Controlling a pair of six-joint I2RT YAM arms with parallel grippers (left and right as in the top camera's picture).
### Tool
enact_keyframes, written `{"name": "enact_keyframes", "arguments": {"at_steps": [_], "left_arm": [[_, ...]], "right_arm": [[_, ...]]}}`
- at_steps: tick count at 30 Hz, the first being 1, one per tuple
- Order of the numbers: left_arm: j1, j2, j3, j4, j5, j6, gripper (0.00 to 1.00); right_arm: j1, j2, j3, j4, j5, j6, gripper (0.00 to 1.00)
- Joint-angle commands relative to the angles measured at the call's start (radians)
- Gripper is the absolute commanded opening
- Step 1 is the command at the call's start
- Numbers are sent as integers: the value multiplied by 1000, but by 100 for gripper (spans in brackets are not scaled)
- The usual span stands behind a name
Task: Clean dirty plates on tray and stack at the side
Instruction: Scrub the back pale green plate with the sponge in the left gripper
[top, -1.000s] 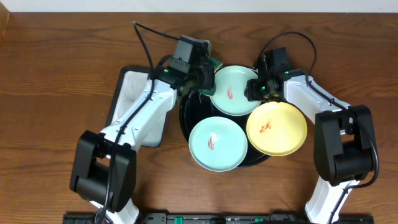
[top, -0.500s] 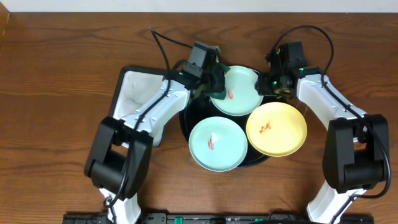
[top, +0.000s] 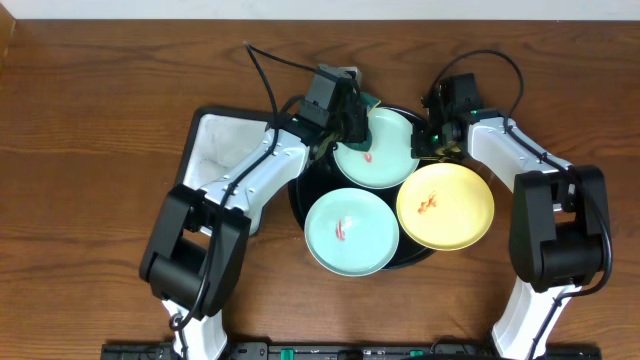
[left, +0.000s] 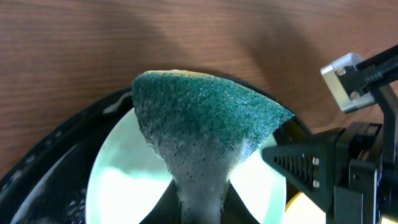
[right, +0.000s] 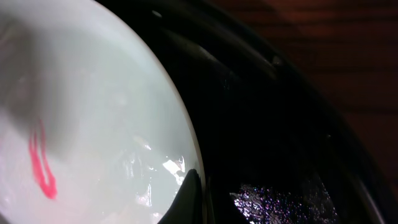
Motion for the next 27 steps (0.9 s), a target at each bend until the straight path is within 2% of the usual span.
{"name": "enact_keyframes", "arguments": {"at_steps": [1, 5, 9, 12, 14, 22, 24, 27], "left_arm": [[-24, 56, 4, 21, 2, -22, 7], [-42, 139, 4, 58, 12, -122, 7], [-52, 224, 4, 139, 116, -215, 7], [-51, 256, 4, 122, 129, -254, 7], [-40, 258, 5, 77, 98, -220, 7], [39, 225, 80, -181, -185, -18, 7], [39, 225, 111, -212, -233, 27, 7], [24, 225, 119, -198, -238, 31, 8]], "right_arm": [[5, 14, -2, -25, 13, 9, 1], [7, 12, -2, -38, 13, 8, 1], [10, 12, -2, -53, 13, 5, 1], [10, 12, -2, -63, 13, 5, 1], [10, 12, -2, -67, 14, 5, 1], [10, 12, -2, -72, 13, 5, 1], [10, 12, -2, -73, 13, 5, 1], [10, 12, -2, -76, 14, 4, 1]]}}
